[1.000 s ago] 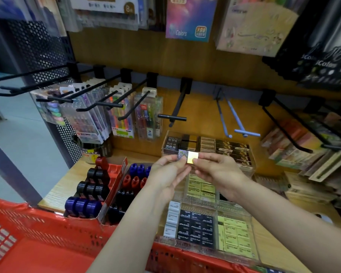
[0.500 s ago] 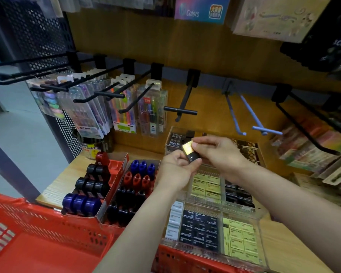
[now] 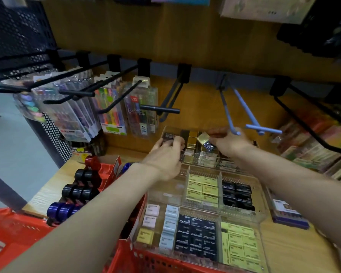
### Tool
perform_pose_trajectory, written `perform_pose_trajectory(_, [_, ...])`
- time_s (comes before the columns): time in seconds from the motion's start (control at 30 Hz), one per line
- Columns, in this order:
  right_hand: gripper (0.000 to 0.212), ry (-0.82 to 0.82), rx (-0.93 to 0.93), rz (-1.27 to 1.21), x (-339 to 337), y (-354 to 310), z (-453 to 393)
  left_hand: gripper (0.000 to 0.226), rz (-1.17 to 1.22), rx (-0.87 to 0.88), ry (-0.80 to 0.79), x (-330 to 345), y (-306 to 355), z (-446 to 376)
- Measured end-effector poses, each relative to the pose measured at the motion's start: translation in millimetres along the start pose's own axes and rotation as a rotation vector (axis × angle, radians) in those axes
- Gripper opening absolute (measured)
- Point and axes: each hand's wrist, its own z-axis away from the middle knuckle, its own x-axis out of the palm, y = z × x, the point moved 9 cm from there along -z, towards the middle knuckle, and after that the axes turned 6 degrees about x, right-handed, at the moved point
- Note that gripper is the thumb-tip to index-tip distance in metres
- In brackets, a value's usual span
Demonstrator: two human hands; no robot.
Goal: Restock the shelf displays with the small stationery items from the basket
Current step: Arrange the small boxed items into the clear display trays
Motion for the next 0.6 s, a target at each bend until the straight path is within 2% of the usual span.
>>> perform_pose_trajectory(0.17, [0.036,-0.06,0.046,-0.021,14.0,6.1,-9.9,0.061,0.062,0.001,0.038,-5.6,-3.5,-2.5])
perform_pose_trajectory(0.33, [0.04,-0.099,0.212,-0.474,24.6,14.3,-14.0,0.056,0.183,-0.056,0.252,-23.0,-8.8,14.8])
perform_pose_trajectory(0.43, [0.039,-0.091,0.233,-0.594,32.3,9.9,-11.1,0.051,0.158,-0.093,0.244,-21.5,-13.2,20.4])
perform_pose_trajectory(0.5, [0.029,-0.048,0.166,-0.473,37.0,3.8,-9.1,0.047,0.089,-0.081,0.176,-15.1,-10.7,20.3])
perform_pose_trajectory(0.6, [0.018,0.109,0.037,-0.108,32.3,-6.1,-1.1,0.05,0.051,-0.084,0.123,-9.5,-7.9,21.4])
